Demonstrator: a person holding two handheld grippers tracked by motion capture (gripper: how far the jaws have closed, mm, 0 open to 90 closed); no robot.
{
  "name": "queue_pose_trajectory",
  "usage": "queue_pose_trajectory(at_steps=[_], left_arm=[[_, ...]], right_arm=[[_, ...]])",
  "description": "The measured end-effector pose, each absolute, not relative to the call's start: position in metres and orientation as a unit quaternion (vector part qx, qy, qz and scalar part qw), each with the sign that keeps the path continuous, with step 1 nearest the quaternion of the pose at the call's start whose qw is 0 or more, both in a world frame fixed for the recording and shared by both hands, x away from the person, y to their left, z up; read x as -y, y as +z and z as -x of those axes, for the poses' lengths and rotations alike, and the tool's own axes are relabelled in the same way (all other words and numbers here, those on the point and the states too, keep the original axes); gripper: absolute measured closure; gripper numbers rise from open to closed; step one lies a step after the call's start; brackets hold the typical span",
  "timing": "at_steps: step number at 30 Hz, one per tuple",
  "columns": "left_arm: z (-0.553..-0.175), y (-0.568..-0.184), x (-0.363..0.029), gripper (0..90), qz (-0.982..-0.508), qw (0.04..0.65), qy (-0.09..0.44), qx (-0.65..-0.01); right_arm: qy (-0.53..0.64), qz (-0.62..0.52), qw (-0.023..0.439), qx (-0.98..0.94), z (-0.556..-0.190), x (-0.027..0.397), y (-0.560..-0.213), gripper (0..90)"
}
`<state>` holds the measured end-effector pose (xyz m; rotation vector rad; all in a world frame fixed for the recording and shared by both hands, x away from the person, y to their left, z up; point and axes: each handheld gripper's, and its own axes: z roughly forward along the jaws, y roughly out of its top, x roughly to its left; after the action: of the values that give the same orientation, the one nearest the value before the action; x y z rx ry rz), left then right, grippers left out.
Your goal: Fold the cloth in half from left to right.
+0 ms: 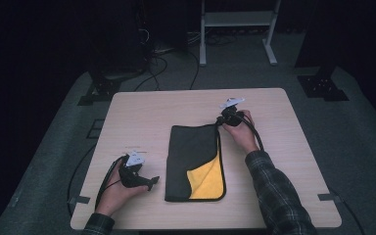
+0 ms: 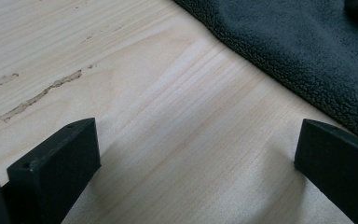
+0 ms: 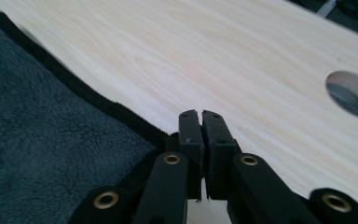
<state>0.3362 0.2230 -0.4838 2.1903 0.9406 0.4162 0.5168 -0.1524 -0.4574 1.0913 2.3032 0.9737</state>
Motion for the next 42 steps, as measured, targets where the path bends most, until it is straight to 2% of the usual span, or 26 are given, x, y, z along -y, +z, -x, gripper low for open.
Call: queue_pose_trajectory(at_steps=[3, 5, 7, 13, 18, 31, 42], left_arm=[[-0.336, -0.484, -0.223, 0.0, -0.847, 0.353, 0.161, -0.363], [-0.336, -0.484, -0.223, 0.0, -0.847, 0.352, 0.16, -0.363], [-0.336, -0.484, -0.223, 0.0, -0.847, 0.352, 0.16, -0.363], [-0.336, -0.484, -0.223, 0.0, -0.847, 0.352, 0.161, -0.363], [-0.336, -0.484, -0.223, 0.0, -0.847, 0.352, 0.16, -0.363], [-0.336, -0.484, -0.223, 0.0, -0.847, 0.353, 0.161, -0.363], [-0.336, -0.483, -0.223, 0.0, -0.848, 0.351, 0.16, -0.363]], right_arm=[[0.341, -0.394, 0.208, -0.828, -0.518, 0.152, -0.462, 79.8], [0.357, -0.405, 0.204, -0.817, -0.517, 0.157, -0.461, 72.5], [0.373, -0.415, 0.198, -0.806, -0.517, 0.164, -0.457, 69.7], [0.388, -0.42, 0.209, -0.794, -0.508, 0.182, -0.444, 68.7], [0.405, -0.409, 0.197, -0.793, -0.493, 0.187, -0.439, 67.5], [0.439, -0.365, 0.157, -0.806, -0.448, 0.173, -0.429, 59.0], [0.454, -0.328, 0.131, -0.818, -0.411, 0.157, -0.434, 52.8]])
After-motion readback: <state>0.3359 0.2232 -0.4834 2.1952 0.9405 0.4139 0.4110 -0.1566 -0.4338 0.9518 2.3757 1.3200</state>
